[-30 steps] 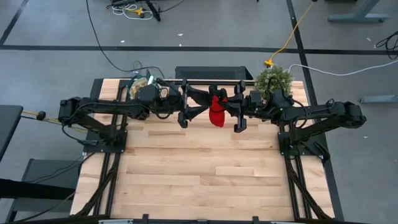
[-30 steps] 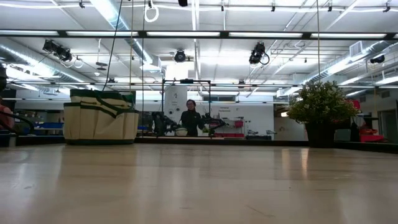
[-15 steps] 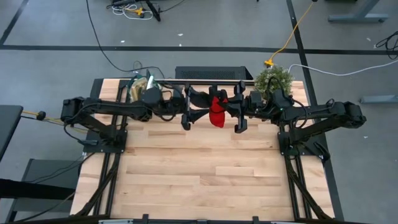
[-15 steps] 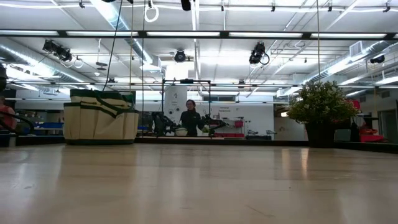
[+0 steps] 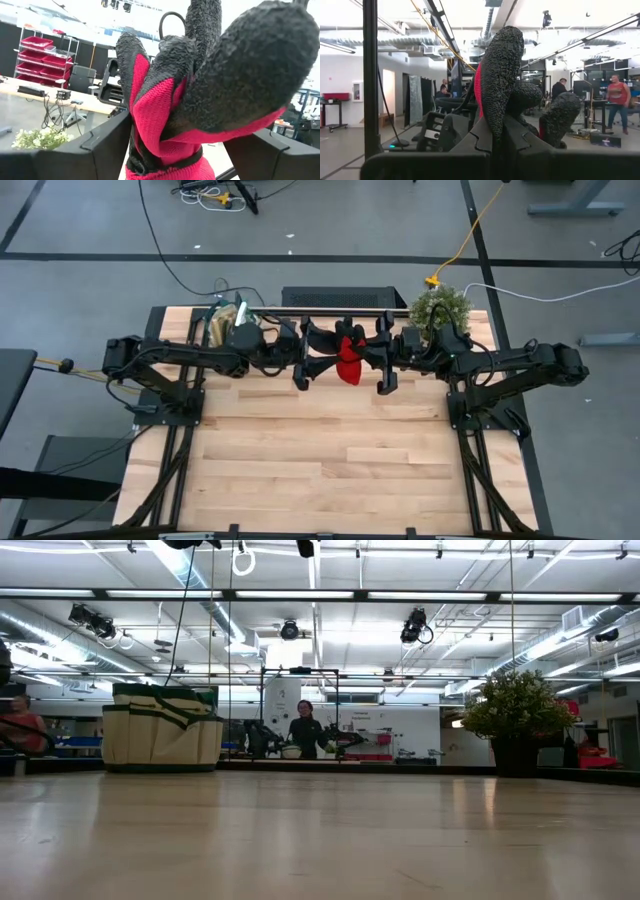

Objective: Pick & Place Garden tools in Gardening bag
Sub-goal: Put the red glove into the gardening bag

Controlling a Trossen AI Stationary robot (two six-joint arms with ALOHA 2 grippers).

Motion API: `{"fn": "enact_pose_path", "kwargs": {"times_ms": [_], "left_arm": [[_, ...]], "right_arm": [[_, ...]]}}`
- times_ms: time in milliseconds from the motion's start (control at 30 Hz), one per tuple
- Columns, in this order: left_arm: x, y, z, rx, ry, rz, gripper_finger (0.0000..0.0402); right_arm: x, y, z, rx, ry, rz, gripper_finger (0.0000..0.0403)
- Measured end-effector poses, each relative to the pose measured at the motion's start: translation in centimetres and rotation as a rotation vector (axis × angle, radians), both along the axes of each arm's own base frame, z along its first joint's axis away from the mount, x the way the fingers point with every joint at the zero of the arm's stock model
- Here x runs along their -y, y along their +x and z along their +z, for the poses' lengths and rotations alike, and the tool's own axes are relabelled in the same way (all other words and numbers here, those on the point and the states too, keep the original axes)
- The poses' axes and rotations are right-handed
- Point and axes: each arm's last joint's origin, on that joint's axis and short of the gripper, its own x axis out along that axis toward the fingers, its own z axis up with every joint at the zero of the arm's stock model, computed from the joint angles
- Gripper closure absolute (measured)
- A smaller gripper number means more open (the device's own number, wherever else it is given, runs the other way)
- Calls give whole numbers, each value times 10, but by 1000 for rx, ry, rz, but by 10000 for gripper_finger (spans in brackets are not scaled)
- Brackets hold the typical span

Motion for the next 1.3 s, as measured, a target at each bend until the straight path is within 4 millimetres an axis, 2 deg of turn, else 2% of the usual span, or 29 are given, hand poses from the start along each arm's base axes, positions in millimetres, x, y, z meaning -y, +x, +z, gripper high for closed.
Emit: {"fn": "enact_pose_path", "kwargs": {"times_ms": [333,600,867,967,1300], "left_arm": [[-1,0,-1,-9,-28,37,99],[6,10,-10,-39,-37,11,99],[7,22,6,-21,-10,-10,100],[7,30,6,-61,7,-25,109],[7,30,5,-93,9,-37,156]], "right_arm": [[0,0,0,-3,-1,-3,392],[0,0,-1,-12,0,-3,392],[0,1,-3,-32,12,3,392],[0,1,-3,-34,14,5,392],[0,1,-3,-34,7,2,392]]}}
